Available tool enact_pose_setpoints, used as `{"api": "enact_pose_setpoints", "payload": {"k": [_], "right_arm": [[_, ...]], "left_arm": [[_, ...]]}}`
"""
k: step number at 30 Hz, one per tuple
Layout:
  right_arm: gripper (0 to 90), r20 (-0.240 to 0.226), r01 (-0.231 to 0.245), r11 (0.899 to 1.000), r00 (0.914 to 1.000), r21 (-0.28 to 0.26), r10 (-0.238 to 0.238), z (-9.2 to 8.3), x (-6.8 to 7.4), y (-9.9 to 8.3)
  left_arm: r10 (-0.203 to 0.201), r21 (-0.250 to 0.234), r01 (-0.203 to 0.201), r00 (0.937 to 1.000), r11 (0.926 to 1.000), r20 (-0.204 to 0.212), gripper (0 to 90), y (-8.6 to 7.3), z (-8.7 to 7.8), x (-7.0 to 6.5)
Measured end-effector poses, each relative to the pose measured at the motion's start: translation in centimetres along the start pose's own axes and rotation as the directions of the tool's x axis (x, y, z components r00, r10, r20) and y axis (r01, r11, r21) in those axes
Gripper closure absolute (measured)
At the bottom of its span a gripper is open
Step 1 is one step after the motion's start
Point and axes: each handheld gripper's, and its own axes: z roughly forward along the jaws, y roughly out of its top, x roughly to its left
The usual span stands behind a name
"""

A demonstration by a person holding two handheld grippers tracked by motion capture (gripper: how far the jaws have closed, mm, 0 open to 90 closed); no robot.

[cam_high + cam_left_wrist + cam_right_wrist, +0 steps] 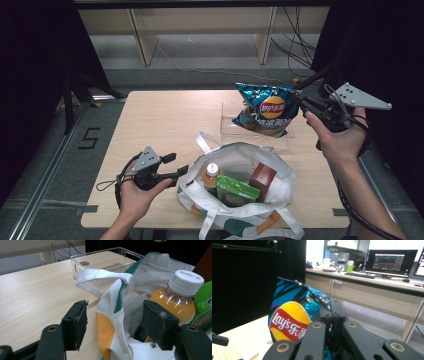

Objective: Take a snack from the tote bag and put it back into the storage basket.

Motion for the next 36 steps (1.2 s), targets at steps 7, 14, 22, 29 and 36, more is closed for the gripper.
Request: {"api": "enact_pose_setpoints", "payload": {"k": [7,14,22,29,36], "right_arm": [[90.0,0.012,-0.014,1.0,0.9998,0.007,0.014,0.4,-0.4,-0.2],[90.0,0.025,-0.005,1.0,0.9997,0.01,0.005,0.8,-0.7,-0.3],[90.0,0.028,0.004,1.0,0.9996,0.009,-0.004,1.4,-1.0,-0.4],[90.0,0.038,-0.002,1.0,0.9993,0.012,0.001,1.9,-1.0,-0.5],[90.0,0.037,-0.007,1.0,0.9993,0.019,0.006,2.0,-1.2,-0.6]], "left_arm": [[0.001,0.001,-0.001,1.0,1.0,-0.007,36.5,0.0,-0.1,0.0],[0.0,0.0,0.0,1.0,1.0,-0.008,36.5,0.0,-0.1,0.0],[0.001,-0.001,-0.001,1.0,1.0,-0.009,36.5,0.1,-0.1,0.0],[-0.002,-0.011,0.002,0.9999,0.9999,-0.014,36.1,0.0,-0.1,0.0],[0.0,-0.01,0.0,0.9999,0.9999,-0.01,36.1,0.0,-0.1,0.0]]}}
